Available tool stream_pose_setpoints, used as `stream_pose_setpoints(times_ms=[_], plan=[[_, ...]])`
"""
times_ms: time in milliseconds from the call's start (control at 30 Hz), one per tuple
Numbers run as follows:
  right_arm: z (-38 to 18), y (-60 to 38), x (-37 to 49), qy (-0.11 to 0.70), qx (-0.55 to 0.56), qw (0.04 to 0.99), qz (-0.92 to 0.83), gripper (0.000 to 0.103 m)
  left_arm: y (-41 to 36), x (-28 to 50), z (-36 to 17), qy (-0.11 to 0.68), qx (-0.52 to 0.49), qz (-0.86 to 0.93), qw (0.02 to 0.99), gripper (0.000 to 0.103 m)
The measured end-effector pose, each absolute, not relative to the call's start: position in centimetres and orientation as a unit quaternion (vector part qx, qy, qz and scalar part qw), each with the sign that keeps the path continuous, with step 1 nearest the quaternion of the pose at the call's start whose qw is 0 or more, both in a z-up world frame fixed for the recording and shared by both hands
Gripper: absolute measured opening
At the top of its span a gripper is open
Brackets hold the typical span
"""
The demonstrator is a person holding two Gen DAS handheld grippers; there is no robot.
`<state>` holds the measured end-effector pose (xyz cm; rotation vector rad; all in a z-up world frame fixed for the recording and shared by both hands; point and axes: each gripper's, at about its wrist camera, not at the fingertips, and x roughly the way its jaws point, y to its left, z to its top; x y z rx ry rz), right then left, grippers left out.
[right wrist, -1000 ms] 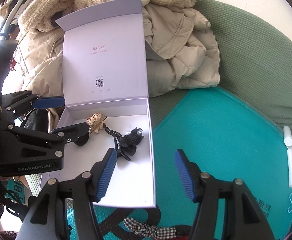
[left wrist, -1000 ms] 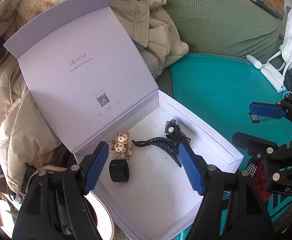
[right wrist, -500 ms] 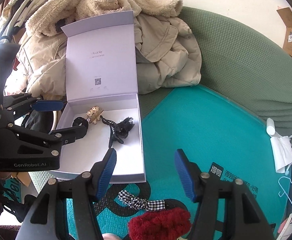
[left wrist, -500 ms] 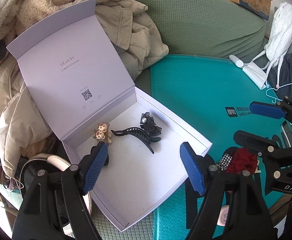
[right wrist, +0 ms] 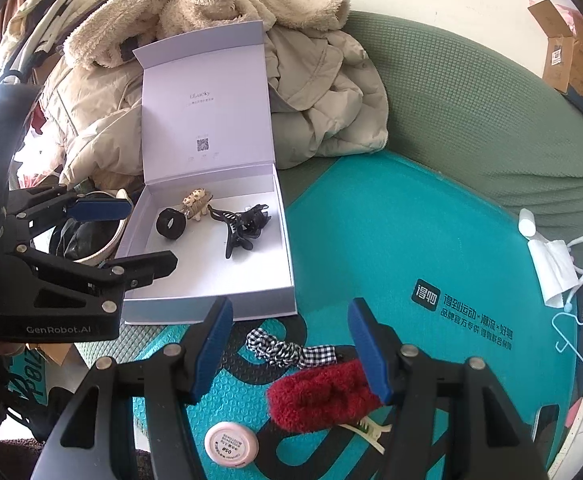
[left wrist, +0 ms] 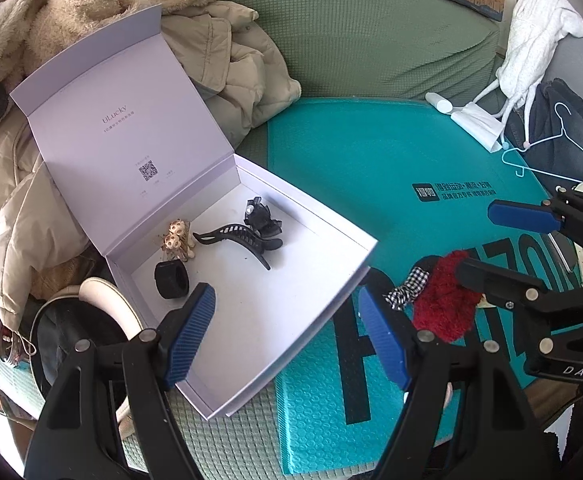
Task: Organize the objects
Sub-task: 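Move both tools back from the box to the accessory pile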
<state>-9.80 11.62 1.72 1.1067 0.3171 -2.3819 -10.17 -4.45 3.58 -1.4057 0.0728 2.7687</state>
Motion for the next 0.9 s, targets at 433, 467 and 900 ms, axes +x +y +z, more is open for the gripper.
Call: stream_pose_setpoints(times_ms=[433, 467, 900], plan=[[-0.3, 13.6, -6.3, 0.101, 0.416, 0.230, -0.874, 0.061, -1.0, -6.4, 1.2, 0.033, -0.466, 0.882, 0.071, 0.073], [-0.5, 13.8, -6.1, 0.099, 0.417, 0.228, -0.874, 0.061, -0.7, -6.2, 0.9, 0.034, -0.468, 0.880, 0.076, 0.073], [-4.3, 16.5, -4.5, 0.061, 0.445, 0.202, -0.870, 0.061, 1.6, -4.8, -3.2, 0.043, -0.495, 0.859, 0.127, 0.073]])
